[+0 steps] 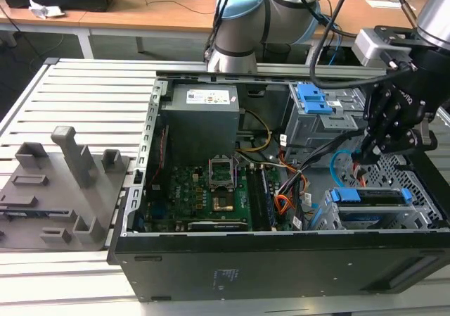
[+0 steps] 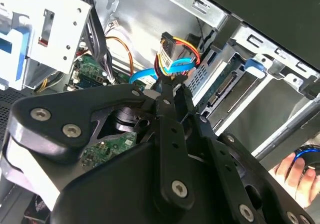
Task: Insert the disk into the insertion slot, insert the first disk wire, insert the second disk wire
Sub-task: 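Insert the first disk wire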
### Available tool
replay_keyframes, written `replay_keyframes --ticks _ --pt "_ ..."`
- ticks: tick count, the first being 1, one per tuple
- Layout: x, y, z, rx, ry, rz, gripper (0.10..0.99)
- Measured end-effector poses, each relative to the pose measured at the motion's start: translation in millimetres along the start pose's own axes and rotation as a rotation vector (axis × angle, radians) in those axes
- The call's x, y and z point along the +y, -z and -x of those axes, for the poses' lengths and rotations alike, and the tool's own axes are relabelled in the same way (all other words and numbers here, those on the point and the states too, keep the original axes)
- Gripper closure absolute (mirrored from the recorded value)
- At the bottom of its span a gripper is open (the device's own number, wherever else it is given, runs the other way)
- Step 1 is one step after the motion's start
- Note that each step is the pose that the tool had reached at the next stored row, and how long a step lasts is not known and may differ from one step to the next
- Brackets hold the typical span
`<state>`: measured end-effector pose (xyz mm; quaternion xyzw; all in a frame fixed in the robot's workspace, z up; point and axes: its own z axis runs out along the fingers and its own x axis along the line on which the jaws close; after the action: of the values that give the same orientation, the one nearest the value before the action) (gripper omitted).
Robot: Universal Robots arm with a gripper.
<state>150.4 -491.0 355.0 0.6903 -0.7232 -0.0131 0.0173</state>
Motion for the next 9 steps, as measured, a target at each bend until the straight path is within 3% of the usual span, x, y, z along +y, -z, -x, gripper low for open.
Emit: replay_keyframes --ticks 2,5,8,9 --pt "0.3 -0.2 6.5 0.0006 0.000 0.000 0.847" --pt "0.2 -2.1 6.9 0.0068 0.000 0.000 0.847" --pt "0.0 -4.4 5.2 0.0264 -0.001 -0.001 0.847" --pt "-0.1 -5.0 4.2 0.0287 -0.001 -0.001 0.847"
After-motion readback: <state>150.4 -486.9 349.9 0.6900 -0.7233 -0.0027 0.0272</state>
